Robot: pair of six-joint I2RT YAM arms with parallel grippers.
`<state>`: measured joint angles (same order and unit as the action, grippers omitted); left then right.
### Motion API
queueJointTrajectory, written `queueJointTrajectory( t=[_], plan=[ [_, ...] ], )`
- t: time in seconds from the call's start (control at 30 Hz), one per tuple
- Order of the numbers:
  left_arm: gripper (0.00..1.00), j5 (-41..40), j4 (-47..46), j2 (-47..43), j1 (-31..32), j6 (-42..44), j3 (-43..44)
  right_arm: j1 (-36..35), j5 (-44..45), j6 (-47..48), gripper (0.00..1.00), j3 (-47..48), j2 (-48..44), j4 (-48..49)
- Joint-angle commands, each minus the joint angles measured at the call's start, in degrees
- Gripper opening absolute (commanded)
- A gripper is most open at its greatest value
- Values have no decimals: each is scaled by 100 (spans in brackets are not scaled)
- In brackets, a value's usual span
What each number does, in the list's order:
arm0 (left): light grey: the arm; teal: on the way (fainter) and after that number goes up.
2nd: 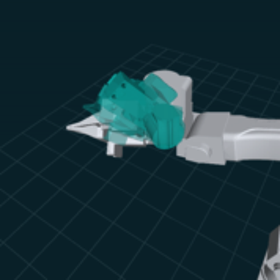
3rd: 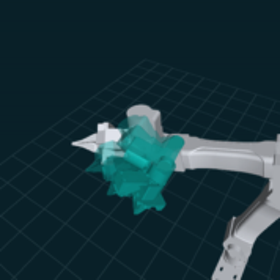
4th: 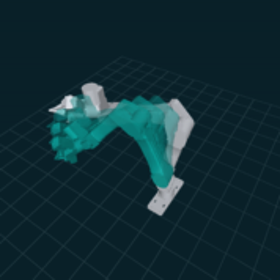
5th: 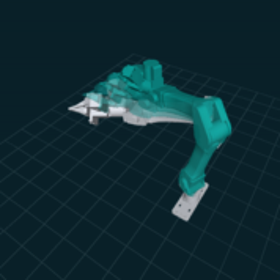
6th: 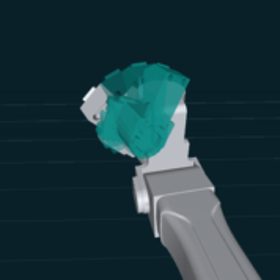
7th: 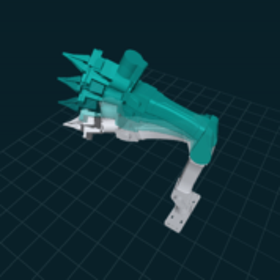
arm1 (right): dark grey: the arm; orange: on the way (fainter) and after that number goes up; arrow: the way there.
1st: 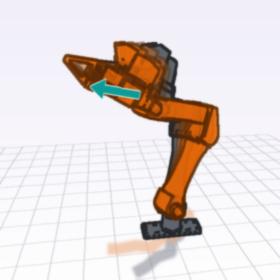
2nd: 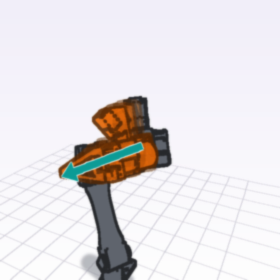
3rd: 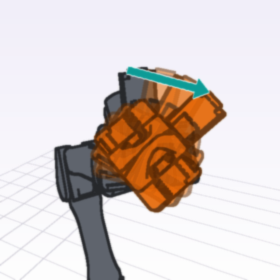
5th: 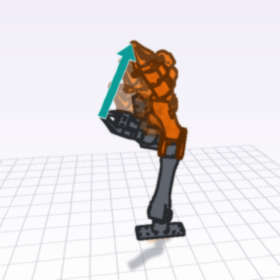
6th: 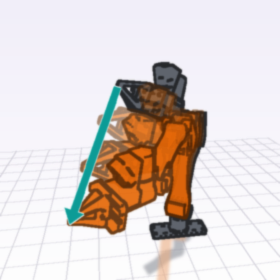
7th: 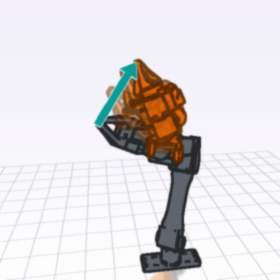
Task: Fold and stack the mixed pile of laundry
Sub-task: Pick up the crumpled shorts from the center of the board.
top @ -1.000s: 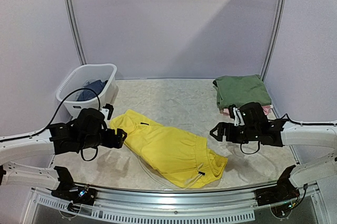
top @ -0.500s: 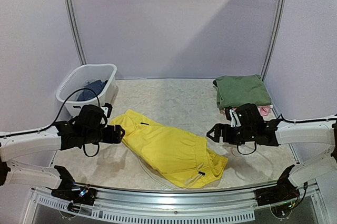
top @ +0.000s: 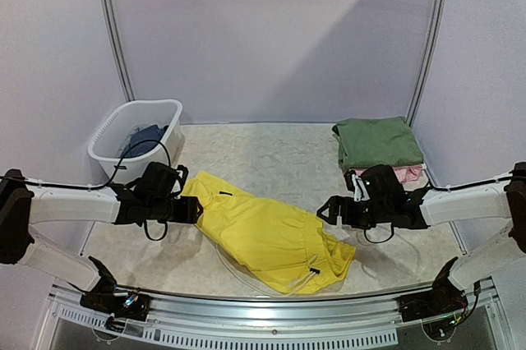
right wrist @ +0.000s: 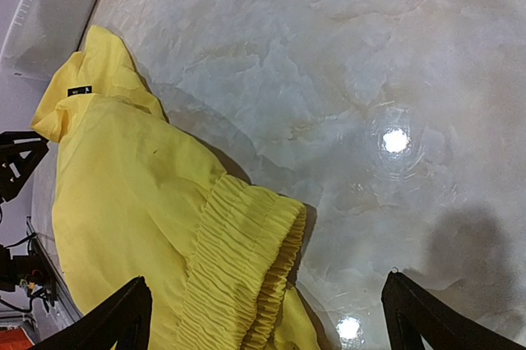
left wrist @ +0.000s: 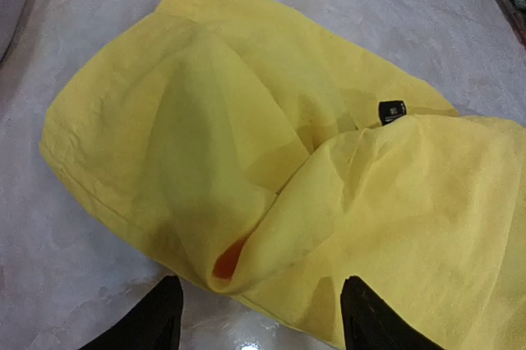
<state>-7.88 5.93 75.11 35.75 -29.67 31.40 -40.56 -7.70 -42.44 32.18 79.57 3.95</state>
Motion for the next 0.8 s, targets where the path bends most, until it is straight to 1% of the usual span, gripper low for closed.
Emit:
queueJointTrajectory(
  t=[0.0, 0.07, 0.13, 0.2, 0.3, 0.47, 0.6, 0.67, 0.77],
  plan=[
    [66, -274, -226, 2, -152, -130, 87, -49, -49, -39, 99, 92, 208, 318],
    [66, -484, -317, -279, -315, -303, -190, -50, -51, -38, 99, 124, 296, 393],
    [65, -495, -399, -563, -610, -483, -415, -52, -83, -40, 99, 168, 396, 464],
    [64, -295, -481, -719, -951, -604, -557, -49, -116, -37, 98, 210, 509, 528],
    [61, 238, -975, -706, -1471, -804, -745, -49, -167, -24, 98, 283, 693, 603],
    [59, 912, -1574, -210, -2019, -970, -850, -49, -281, -17, 98, 337, 890, 701],
    [54, 1504, -2327, 293, -2353, -1085, -920, -53, -302, -3, 98, 309, 952, 709],
    [53, 1666, -2647, 522, -2416, -1118, -916, -49, -295, -2, 98, 285, 959, 711],
    [50, 1704, -2884, 803, -2473, -1180, -850, -53, -289, 7, 98, 265, 976, 719]
  ],
)
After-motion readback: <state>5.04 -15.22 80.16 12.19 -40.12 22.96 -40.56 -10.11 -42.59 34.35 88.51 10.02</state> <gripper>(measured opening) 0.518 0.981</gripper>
